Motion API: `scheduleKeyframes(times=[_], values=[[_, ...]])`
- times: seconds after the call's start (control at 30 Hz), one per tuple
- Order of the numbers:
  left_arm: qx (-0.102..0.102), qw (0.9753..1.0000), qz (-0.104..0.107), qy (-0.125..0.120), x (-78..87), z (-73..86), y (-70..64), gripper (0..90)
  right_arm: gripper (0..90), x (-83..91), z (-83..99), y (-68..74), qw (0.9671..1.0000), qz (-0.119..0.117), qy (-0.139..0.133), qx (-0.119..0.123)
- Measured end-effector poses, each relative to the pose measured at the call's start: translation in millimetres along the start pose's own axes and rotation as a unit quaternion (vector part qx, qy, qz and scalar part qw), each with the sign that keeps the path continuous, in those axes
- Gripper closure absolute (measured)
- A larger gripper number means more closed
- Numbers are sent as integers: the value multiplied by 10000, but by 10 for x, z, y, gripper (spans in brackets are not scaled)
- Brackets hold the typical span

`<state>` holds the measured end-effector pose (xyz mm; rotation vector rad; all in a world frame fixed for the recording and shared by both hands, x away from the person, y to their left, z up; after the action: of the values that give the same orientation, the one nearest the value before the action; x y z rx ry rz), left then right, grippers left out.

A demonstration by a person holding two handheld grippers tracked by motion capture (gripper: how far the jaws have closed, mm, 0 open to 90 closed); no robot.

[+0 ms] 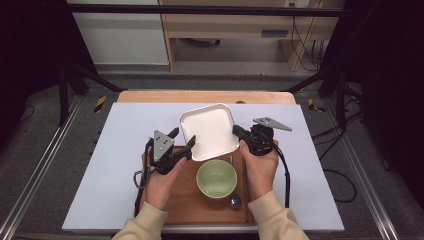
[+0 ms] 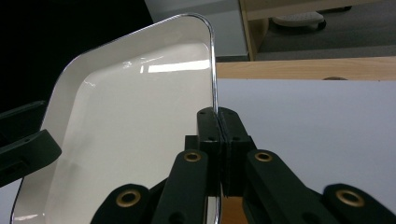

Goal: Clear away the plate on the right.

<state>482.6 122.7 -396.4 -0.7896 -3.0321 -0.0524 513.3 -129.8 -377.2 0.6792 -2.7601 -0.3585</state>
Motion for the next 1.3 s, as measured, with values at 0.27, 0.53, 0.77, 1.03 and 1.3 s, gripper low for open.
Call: scheduleKeyframes(times=[0.27,0.53,0.77,1.03,1.3], values=[[279,9996,-24,-45,-37,2,-2,462,891,7,-8,20,10000,-7,-41,-57],[431,9986,-284,-92,-34,-7,23,604,890,2,5,45,10000,3,-57,-63],[553,9968,-542,-201,-49,-17,49,706,888,-29,46,58,9999,-8,66,-93],[362,9947,-834,-479,-77,-116,45,835,886,-39,60,132,9998,18,142,120],[249,9941,-862,-613,-88,-204,86,890,877,-89,94,178,9996,-46,208,162]])
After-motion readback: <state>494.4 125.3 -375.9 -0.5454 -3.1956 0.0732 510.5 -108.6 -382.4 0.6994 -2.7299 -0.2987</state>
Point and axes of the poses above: each handheld gripper's, and its own axes: x roughly backward along the jaws, z roughly out of its underside, y roughly to its left, the point moved 2 cm from there along -x, roughly forward along the jaws, and after that the axes turned 10 degrees about -y, right-handed, at the moved point
